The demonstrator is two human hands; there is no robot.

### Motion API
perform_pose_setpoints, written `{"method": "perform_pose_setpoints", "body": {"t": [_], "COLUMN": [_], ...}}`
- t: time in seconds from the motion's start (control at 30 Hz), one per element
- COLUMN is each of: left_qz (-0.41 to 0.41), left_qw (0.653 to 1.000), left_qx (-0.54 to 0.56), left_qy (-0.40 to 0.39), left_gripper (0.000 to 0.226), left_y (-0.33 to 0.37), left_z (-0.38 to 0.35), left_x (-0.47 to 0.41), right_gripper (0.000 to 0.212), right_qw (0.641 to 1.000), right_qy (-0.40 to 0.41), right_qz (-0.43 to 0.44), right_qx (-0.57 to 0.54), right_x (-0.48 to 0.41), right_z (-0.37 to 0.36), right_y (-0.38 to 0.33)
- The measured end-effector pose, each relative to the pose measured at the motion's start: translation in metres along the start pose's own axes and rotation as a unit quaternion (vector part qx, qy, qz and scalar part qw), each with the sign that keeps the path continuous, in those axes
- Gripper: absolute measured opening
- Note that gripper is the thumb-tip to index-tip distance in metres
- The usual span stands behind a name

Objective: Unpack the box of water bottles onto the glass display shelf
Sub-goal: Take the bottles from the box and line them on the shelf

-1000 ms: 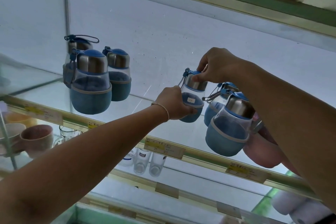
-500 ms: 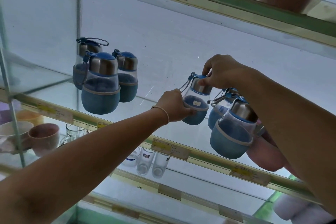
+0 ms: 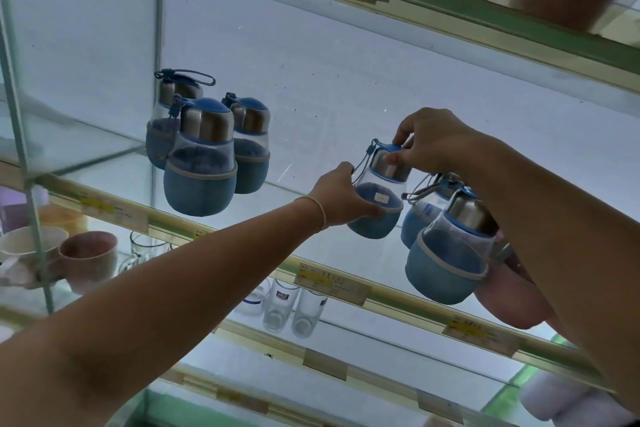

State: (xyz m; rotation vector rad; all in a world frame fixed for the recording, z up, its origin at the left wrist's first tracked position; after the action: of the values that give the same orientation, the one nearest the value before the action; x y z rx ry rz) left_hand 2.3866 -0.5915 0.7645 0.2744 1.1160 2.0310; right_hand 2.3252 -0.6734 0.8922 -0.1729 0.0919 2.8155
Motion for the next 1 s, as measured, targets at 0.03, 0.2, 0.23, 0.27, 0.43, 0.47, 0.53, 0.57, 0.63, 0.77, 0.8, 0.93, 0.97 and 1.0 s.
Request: {"method": "perform_pose_setpoints", "body": {"t": [0.03,0.2,0.23,0.27,0.43,0.47,0.53,0.57,0.63,0.77,0.8,0.93,0.97,1.0], "left_qz": [-0.003,-0.006,-0.006,-0.007,-0.028,-0.036,-0.052,-0.06,-0.077,-0.125,-0.139,-0.143,-0.129,-0.111], "left_qw": [1.0,1.0,1.0,1.0,0.996,0.994,0.989,0.986,0.98,0.962,0.952,0.903,0.895,0.89], "left_qx": [-0.003,-0.017,-0.022,-0.029,-0.072,-0.085,-0.107,-0.117,-0.132,-0.149,-0.163,-0.227,-0.235,-0.24], "left_qy": [0.0,0.001,0.005,0.011,0.047,0.059,0.086,0.1,0.125,0.19,0.219,0.335,0.355,0.373], "left_gripper": [0.087,0.09,0.089,0.088,0.075,0.07,0.062,0.059,0.054,0.047,0.045,0.042,0.044,0.047], "left_y": [0.001,-0.003,-0.005,-0.006,-0.009,-0.008,-0.004,-0.002,0.003,0.014,0.016,0.01,0.003,-0.004], "left_z": [0.001,0.014,0.018,0.023,0.053,0.06,0.073,0.079,0.092,0.118,0.125,0.158,0.166,0.174], "left_x": [0.002,0.013,0.016,0.02,0.046,0.052,0.063,0.069,0.081,0.108,0.115,0.138,0.14,0.142], "right_gripper": [0.033,0.033,0.034,0.037,0.048,0.048,0.046,0.044,0.042,0.04,0.039,0.037,0.038,0.039], "right_qw": [1.0,1.0,1.0,0.999,1.0,1.0,0.999,0.999,0.998,0.992,0.99,0.978,0.976,0.974], "right_qy": [0.002,-0.019,-0.028,-0.033,-0.008,-0.005,0.0,0.003,0.011,0.013,0.015,0.02,0.019,0.02], "right_qz": [0.0,-0.001,-0.003,-0.004,0.004,0.013,0.033,0.042,0.061,0.103,0.116,0.159,0.169,0.178], "right_qx": [-0.003,-0.01,-0.006,0.001,0.006,0.002,-0.008,-0.013,-0.026,-0.068,-0.079,-0.13,-0.137,-0.137], "right_x": [0.0,-0.003,-0.004,-0.005,-0.01,-0.012,-0.015,-0.017,-0.019,-0.022,-0.022,-0.02,-0.02,-0.021], "right_z": [0.0,0.0,0.001,0.002,0.01,0.01,0.01,0.009,0.009,0.011,0.013,0.019,0.02,0.019], "right_y": [0.001,0.005,0.005,0.003,-0.018,-0.026,-0.042,-0.05,-0.068,-0.106,-0.115,-0.15,-0.158,-0.166]}}
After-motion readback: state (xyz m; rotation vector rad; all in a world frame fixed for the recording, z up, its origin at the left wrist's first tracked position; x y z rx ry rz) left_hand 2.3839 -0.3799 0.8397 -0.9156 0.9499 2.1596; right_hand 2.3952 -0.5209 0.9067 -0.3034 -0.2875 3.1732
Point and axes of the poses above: each hand's wrist, its own x-axis away from the middle knuckle, its own z-axis out of the back of the hand, y = z × x, the point moved 8 cm from there along -x, towards the middle knuckle, and after that the axes turned 10 degrees about -y, right-handed, at the moved point
